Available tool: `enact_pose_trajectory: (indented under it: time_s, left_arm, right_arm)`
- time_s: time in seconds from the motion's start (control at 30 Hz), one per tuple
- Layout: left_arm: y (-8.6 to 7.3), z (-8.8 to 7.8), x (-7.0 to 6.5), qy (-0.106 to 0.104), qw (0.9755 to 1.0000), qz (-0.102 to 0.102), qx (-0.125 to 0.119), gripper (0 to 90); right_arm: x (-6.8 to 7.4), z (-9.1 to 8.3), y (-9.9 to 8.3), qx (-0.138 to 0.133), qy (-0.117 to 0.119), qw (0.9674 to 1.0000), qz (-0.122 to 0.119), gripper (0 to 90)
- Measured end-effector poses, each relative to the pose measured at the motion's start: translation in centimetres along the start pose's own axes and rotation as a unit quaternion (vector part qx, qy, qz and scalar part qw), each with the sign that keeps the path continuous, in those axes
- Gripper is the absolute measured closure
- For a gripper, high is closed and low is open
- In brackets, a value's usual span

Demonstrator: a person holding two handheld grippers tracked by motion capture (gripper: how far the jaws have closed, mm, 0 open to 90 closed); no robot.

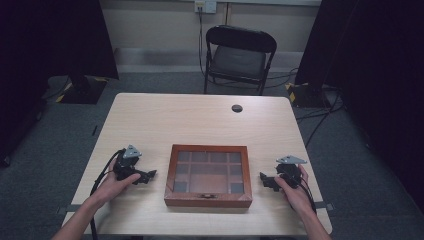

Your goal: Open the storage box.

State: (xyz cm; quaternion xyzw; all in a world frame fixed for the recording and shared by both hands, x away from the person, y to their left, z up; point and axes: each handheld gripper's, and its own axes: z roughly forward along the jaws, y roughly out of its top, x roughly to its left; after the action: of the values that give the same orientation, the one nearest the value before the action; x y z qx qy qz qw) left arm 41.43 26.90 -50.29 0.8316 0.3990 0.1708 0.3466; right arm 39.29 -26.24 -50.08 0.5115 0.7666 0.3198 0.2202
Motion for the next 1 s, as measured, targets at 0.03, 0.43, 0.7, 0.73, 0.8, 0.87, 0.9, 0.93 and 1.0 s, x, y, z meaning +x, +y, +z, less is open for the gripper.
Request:
enact_pose_trajectory:
  time_s: [0.03,0.43,0.7,0.73,0.8,0.87,0.9,0.93,1.0]
  left_arm:
    - [0.0,0.0,0.0,0.0,1.0,0.0,0.0,0.1]
    - [0.8,-0.5,0.0,-0.011,0.9999,-0.003,0.007,21.8]
    - [1.5,-1.3,-0.6,-0.022,0.9997,-0.01,-0.008,21.1]
    - [1.6,-1.4,-0.7,-0.025,0.9996,-0.008,-0.009,21.1]
    - [1.9,-1.6,-0.8,-0.037,0.9992,-0.011,-0.01,21.9]
    - [2.5,-2.1,-1.1,-0.05,0.9986,-0.012,-0.015,22.6]
    - [2.5,-2.1,-1.1,-0.05,0.9986,-0.012,-0.015,22.8]
    - [2.7,-2.3,-1.3,-0.051,0.9984,-0.011,-0.02,22.8]
    - [3.0,-2.6,-1.7,-0.055,0.998,-0.008,-0.028,23.0]
  right_arm:
    - [0.0,0.0,0.0,0.0,0.0,1.0,0.0,3.4]
    - [0.0,0.0,0.0,0.0,0.0,1.0,0.0,3.3]
    - [0.0,0.0,0.0,0.0,0.0,1.0,0.0,3.3]
    - [0.0,0.0,0.0,0.0,0.0,1.0,0.0,3.3]
    - [0.0,0.0,0.0,0.0,0.0,1.0,0.0,3.3]
    - [0.0,0.0,0.0,0.0,0.0,1.0,0.0,3.3]
    - [0.0,0.0,0.0,0.0,0.0,1.0,0.0,3.3]
    - [0.0,0.0,0.0,0.0,0.0,1.0,0.0,3.3]
    - [0.0,0.0,0.0,0.0,0.0,1.0,0.0,3.3]
